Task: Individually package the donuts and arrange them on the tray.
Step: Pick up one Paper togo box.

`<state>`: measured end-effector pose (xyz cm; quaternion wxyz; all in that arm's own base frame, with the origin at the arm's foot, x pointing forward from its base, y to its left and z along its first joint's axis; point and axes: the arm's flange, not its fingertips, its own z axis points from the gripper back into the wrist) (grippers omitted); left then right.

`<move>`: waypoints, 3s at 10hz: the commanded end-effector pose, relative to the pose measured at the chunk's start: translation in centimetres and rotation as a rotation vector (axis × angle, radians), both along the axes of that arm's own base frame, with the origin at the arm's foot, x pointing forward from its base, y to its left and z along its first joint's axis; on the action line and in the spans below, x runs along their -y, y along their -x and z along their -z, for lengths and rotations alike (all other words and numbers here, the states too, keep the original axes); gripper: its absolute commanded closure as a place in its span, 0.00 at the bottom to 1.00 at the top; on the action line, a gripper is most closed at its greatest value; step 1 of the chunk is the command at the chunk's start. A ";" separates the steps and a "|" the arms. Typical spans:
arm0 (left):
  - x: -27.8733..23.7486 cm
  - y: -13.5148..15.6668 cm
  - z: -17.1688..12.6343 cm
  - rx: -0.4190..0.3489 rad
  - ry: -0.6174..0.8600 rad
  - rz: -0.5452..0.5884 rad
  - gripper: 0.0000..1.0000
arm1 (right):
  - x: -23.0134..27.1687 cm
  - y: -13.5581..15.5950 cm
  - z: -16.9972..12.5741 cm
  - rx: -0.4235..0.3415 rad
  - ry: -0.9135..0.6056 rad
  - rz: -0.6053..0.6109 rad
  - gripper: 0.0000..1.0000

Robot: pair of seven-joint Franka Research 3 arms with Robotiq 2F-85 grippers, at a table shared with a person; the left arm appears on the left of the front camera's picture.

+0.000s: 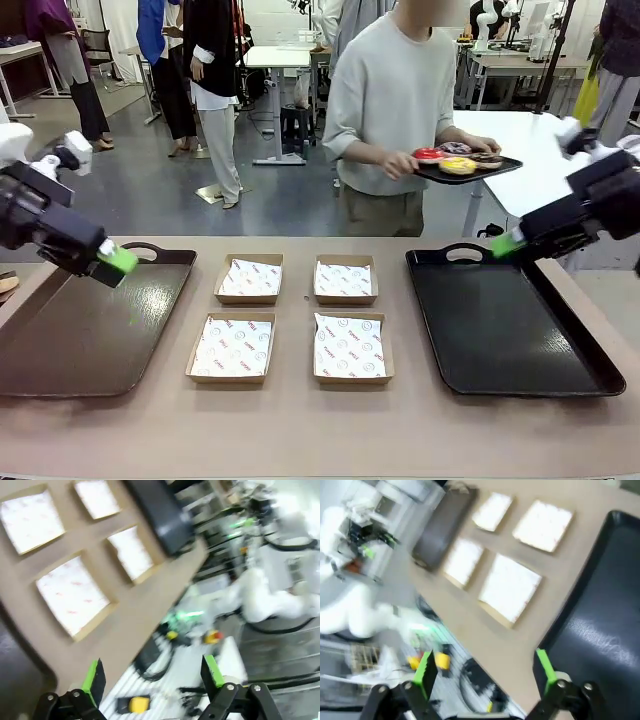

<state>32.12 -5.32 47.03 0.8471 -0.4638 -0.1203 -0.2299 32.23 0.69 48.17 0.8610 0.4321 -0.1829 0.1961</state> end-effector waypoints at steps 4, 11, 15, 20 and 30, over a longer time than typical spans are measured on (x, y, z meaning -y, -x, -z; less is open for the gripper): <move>-9.4 1.8 3.9 -0.159 0.406 -0.206 0.00 | 8.9 3.4 6.3 -0.129 -0.437 0.098 0.00; -16.6 3.8 6.1 -0.227 0.380 -0.334 0.00 | 13.8 6.2 6.3 -0.159 -0.385 0.232 0.00; -16.8 2.8 6.0 -0.252 0.405 -0.338 0.00 | 14.7 4.7 6.6 -0.164 -0.395 0.232 0.00; -16.8 2.8 6.0 -0.252 0.405 -0.338 0.00 | 14.7 4.7 6.6 -0.164 -0.395 0.232 0.00; -16.8 2.8 6.0 -0.252 0.405 -0.338 0.00 | 14.7 4.7 6.6 -0.164 -0.395 0.232 0.00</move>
